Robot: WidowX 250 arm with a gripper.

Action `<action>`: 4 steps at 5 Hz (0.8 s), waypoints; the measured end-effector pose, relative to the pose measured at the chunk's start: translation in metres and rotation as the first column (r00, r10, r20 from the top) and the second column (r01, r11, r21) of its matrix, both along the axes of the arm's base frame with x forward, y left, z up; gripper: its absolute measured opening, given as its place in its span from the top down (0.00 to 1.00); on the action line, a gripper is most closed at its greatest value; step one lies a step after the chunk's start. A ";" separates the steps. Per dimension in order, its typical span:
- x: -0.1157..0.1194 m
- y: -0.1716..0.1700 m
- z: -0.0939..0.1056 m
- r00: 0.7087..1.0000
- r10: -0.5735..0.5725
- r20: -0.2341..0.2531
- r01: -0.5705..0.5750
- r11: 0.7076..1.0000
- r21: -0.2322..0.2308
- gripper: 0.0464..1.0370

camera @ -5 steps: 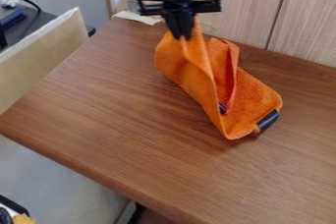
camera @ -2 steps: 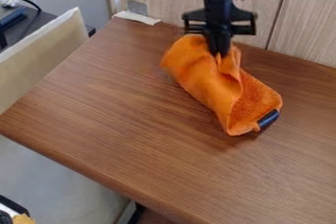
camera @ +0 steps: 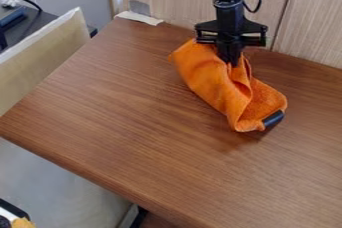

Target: Fold the cloth from bottom left to top right

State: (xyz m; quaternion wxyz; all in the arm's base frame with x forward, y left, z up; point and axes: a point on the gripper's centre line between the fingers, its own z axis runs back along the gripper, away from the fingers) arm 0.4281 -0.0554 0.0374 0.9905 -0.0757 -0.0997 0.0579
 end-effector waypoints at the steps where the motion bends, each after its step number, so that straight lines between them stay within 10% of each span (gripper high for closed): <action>1: 0.002 -0.001 -0.013 0.999 -0.012 -0.039 0.013 1.000 0.020 0.96; 4: 0.002 -0.004 -0.008 0.998 -0.038 -0.054 0.038 0.999 0.000 0.22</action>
